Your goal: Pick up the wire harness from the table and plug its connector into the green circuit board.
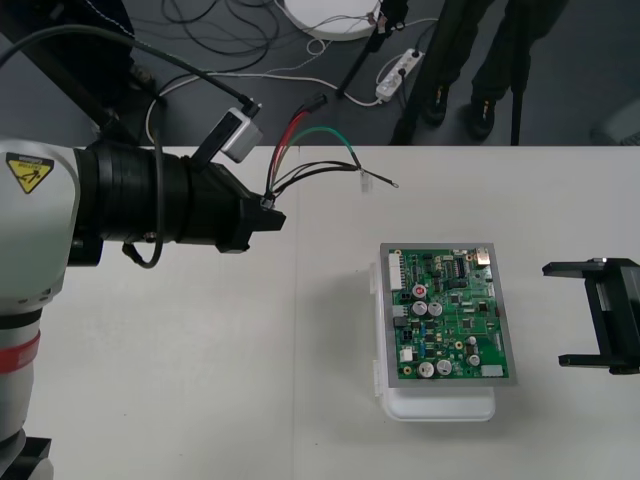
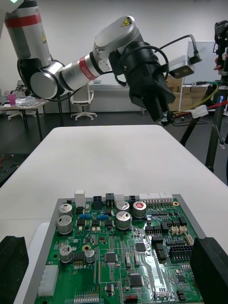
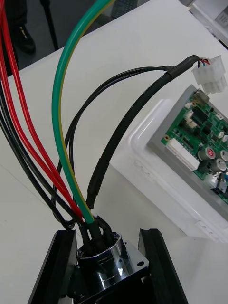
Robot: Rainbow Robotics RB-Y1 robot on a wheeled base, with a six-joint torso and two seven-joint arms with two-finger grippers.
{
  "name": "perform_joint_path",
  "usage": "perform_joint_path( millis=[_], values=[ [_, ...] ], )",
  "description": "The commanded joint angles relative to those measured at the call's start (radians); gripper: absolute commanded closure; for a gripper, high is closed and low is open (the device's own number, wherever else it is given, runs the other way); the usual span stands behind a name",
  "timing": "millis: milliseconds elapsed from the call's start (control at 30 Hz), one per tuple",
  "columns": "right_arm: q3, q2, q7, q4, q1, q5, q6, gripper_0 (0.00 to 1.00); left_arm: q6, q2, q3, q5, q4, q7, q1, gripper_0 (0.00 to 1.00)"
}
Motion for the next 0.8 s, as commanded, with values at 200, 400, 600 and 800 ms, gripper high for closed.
perform_joint_path(
  millis=[200,400,600,800],
  values=[
    [0.008,0.007,-0.059,-0.007,-0.024,0.004,-0.013,0.00,-0.015,0.028,0.052,0.017,-0.280,-0.059,0.171,1.00],
    [0.006,0.007,-0.079,-0.013,-0.025,0.004,-0.013,0.00,0.036,0.027,0.052,0.015,-0.350,-0.108,0.231,1.00],
    [0.006,-0.004,-0.107,-0.042,-0.024,0.007,-0.013,0.00,0.071,0.021,0.052,0.017,-0.398,-0.139,0.269,1.00],
    [0.006,-0.031,-0.202,-0.109,-0.019,0.025,-0.011,0.00,0.071,-0.002,0.052,0.017,-0.429,-0.162,0.278,1.00]
  ],
)
